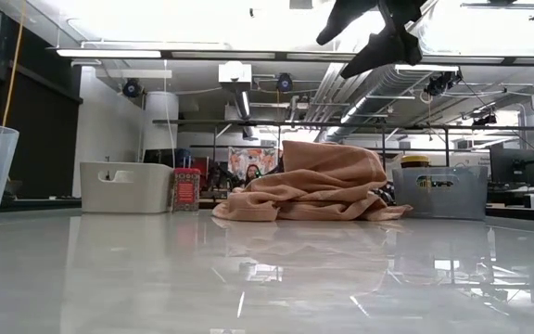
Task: Sort spices by type
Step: Put the top gold seasoning bottle into the transparent bin
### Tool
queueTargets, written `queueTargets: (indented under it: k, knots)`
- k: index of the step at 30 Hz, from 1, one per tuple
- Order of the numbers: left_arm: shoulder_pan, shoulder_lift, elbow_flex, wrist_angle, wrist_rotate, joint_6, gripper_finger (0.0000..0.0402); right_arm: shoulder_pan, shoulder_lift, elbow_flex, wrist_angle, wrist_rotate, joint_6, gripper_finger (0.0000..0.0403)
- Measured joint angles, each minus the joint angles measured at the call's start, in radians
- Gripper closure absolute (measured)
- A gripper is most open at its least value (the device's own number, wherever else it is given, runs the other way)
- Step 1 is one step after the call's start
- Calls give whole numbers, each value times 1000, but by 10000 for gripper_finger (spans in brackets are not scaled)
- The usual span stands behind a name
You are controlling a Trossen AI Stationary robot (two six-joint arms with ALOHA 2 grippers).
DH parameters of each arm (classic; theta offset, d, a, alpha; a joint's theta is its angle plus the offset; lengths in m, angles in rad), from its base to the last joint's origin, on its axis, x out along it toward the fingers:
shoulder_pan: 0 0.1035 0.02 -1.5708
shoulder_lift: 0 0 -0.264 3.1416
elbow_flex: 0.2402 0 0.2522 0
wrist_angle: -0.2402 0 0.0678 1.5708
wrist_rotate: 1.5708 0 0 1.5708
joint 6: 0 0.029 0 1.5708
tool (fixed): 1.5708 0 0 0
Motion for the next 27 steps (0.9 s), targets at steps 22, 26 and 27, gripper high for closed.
queueTargets:
  k: [22, 26, 27]
  knots:
    - [33, 105, -175, 163, 1, -117, 166, 0, 0, 0, -4, 0, 0, 86]
    - [34, 105, -217, 243, 8, -128, 166, 0, 0, 0, -4, 0, 0, 86]
    - [37, 105, -225, 244, 5, -139, 164, 0, 0, 0, -4, 0, 0, 86]
